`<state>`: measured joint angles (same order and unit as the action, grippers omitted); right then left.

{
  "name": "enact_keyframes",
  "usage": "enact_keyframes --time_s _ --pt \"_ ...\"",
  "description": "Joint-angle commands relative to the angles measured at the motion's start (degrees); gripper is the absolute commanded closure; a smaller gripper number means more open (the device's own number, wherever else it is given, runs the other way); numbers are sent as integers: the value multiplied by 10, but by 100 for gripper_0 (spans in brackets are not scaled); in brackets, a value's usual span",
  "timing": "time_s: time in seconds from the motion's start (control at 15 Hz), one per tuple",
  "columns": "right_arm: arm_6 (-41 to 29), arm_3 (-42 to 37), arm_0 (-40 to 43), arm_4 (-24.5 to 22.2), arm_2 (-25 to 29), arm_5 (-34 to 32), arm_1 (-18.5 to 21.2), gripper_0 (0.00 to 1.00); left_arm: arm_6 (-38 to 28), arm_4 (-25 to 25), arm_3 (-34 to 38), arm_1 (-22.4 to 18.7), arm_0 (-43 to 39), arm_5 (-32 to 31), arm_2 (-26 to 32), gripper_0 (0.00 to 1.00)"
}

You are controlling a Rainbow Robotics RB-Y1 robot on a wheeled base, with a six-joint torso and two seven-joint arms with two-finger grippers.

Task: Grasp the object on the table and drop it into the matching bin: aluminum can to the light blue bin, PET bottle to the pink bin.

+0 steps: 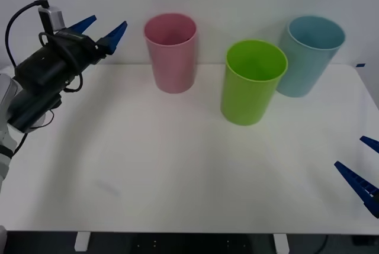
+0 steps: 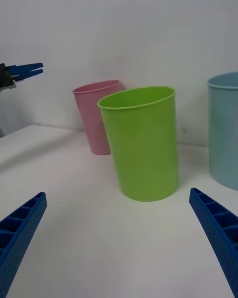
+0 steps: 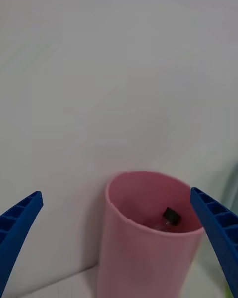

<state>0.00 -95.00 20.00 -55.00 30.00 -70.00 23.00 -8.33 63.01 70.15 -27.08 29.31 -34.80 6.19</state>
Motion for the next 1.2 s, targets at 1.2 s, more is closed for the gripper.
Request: enact_keyframes --time_s 1.2 --pt "0 0 0 0 0 0 0 0 101 -42 138 -29 -317 -222 218 0"
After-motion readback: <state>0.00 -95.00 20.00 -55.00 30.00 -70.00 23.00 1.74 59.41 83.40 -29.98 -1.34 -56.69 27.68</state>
